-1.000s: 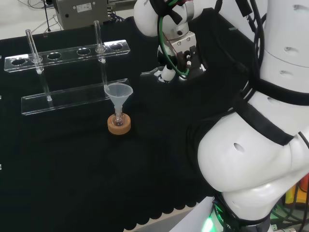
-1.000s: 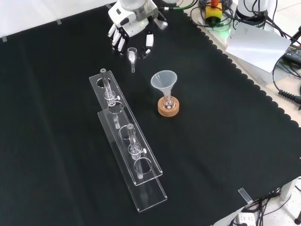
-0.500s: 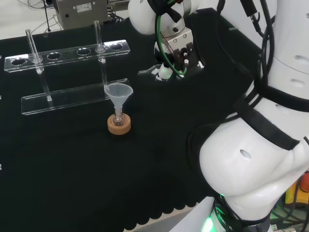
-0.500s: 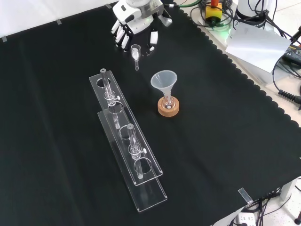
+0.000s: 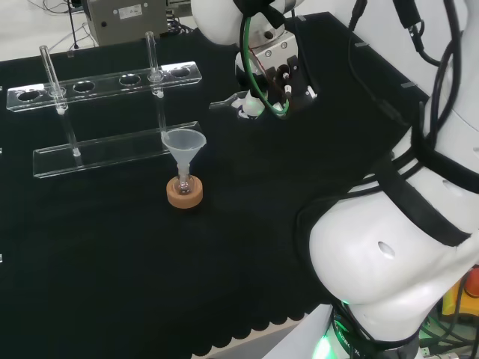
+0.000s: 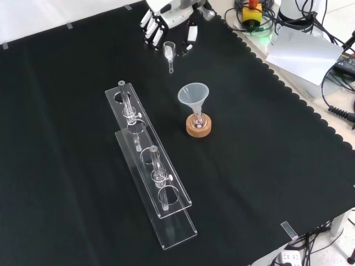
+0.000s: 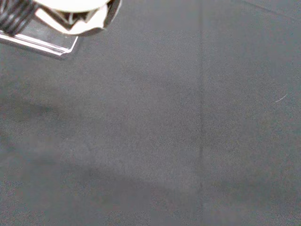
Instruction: Pour all the NaCl from the weighing funnel into the round-bottom flask.
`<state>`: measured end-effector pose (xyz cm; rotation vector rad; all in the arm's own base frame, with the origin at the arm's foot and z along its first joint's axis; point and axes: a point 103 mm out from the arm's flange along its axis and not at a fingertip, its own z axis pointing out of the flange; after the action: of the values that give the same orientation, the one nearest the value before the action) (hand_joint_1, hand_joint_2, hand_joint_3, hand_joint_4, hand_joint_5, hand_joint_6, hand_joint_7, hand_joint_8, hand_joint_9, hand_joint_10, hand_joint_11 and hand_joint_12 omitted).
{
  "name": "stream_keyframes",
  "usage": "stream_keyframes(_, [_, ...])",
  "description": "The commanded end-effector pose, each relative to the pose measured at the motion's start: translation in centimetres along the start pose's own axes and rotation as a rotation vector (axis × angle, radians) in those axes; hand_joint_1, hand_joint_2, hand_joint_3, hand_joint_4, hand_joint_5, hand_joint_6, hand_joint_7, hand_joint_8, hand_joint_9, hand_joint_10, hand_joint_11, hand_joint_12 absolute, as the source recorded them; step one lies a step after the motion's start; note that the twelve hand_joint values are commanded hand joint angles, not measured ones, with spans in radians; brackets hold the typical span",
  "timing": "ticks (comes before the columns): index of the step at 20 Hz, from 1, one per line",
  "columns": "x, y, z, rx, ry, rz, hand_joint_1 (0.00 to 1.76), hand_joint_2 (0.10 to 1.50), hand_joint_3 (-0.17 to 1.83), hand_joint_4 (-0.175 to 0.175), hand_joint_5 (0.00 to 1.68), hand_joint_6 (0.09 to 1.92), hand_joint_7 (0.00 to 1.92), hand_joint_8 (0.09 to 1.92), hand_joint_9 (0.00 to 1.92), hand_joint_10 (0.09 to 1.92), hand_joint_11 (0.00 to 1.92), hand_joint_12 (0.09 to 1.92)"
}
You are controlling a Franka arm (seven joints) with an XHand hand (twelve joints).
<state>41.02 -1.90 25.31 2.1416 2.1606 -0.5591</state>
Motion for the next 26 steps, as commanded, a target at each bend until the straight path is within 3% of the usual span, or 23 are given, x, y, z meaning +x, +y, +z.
stream_keyframes(1, [1.6,-2.4,-0.4,0.025,-0.032,-0.002,1.11,0.59,0.88,0.175,1.16,0.97,0.65,0.63,0.94,0.45,0.64,1.19])
stream_keyframes(15, [4.6,-5.2,-0.7,0.016,-0.04,-0.019,1.11,0.59,0.89,0.175,1.16,0.98,0.71,0.64,0.98,0.45,0.66,1.18])
stream_keyframes(26, [5.0,-3.6,-1.2,0.038,-0.118,-0.052,1.11,0.59,0.89,0.175,1.16,0.98,0.74,0.64,1.01,0.45,0.68,1.18])
